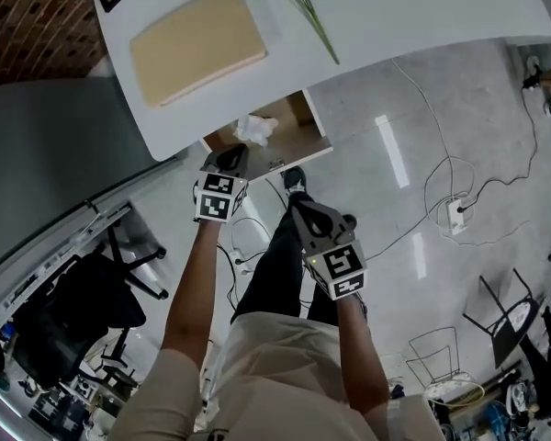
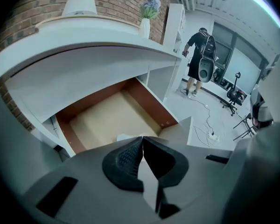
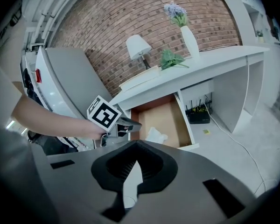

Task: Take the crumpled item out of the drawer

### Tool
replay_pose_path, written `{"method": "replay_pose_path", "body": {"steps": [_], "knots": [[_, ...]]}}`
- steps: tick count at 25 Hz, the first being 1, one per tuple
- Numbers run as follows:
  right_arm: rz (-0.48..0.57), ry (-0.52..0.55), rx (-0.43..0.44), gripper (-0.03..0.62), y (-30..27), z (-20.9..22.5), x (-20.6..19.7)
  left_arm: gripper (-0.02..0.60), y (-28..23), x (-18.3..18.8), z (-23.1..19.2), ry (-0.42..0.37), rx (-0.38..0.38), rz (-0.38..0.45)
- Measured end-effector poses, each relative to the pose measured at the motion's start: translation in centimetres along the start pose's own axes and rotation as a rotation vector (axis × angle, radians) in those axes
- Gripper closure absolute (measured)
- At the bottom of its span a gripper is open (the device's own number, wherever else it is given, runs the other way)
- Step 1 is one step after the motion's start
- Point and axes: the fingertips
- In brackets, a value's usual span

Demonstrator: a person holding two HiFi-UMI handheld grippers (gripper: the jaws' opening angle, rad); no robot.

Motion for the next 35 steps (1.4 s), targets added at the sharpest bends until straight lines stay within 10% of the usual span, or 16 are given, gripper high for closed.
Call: {"method": "replay_pose_path", "body": {"steps": [35], "knots": [[0.000, -0.014, -0.019, 0.569, 1.5, 6.0, -3.5, 0.422, -11.5, -0.9, -6.7, -0.347, 0.037, -0.276]]}}
Point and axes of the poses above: the fingertips, and each gripper's own axes: y backward along the fingers, z to its right, x out of its top, and after that the axes turned 5 degrees about z, right-handed
